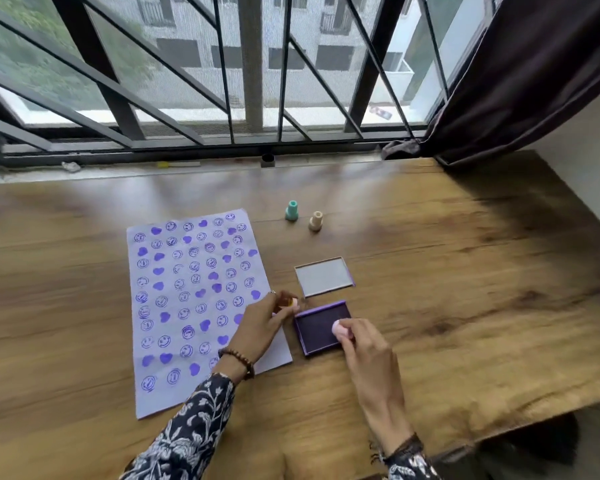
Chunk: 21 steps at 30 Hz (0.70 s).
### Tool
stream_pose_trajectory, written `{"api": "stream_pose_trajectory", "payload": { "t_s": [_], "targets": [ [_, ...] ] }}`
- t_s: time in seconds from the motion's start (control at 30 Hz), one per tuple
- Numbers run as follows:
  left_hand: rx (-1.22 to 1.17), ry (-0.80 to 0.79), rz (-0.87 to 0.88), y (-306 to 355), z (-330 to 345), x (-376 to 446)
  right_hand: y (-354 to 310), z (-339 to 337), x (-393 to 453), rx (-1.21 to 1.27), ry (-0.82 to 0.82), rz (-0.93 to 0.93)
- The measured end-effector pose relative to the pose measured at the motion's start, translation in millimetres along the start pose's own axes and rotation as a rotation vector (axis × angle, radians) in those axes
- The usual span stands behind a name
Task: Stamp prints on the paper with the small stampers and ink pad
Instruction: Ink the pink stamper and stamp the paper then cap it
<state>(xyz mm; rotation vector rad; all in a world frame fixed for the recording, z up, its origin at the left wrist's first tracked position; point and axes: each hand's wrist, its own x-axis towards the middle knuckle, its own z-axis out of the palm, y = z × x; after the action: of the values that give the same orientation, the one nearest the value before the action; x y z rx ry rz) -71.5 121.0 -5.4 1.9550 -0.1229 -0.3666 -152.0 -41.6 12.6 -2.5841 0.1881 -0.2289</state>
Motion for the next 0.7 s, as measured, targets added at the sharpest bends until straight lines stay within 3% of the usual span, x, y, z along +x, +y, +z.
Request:
{"api": "stream_pose_trajectory", "payload": {
  "t_s": [0.2, 0.7],
  "targets": [
    [-0.017, -0.078, 0.005, 0, 1, 4, -5, 2, 0, -0.151, 0.005, -0.036],
    [-0.119, -0.105, 0.001, -4, -2, 2, -7, -10, 47, -0.227, -0.39, -0.029]
  ]
}}
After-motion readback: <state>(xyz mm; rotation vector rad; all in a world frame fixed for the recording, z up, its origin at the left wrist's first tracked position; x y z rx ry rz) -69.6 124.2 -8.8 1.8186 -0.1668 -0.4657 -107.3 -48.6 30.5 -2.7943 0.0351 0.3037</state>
